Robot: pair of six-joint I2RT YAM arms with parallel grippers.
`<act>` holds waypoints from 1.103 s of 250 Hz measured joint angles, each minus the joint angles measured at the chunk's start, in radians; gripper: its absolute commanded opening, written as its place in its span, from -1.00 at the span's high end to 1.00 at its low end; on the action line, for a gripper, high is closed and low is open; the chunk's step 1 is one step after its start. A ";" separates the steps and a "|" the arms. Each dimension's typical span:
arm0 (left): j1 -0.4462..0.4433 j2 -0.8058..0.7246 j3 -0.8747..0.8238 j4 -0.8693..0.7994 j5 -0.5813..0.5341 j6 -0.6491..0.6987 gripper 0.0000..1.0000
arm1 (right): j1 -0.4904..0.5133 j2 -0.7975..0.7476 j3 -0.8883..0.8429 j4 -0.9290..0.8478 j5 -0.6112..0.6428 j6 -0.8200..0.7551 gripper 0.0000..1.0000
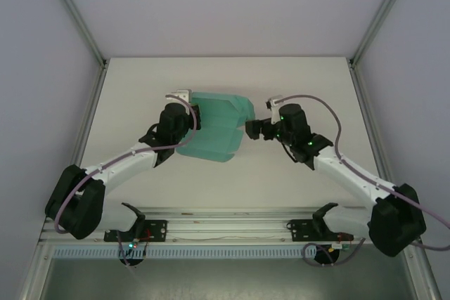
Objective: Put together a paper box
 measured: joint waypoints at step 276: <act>-0.006 0.005 0.000 -0.016 -0.050 -0.042 1.00 | 0.105 -0.278 -0.012 0.029 0.162 0.035 -1.00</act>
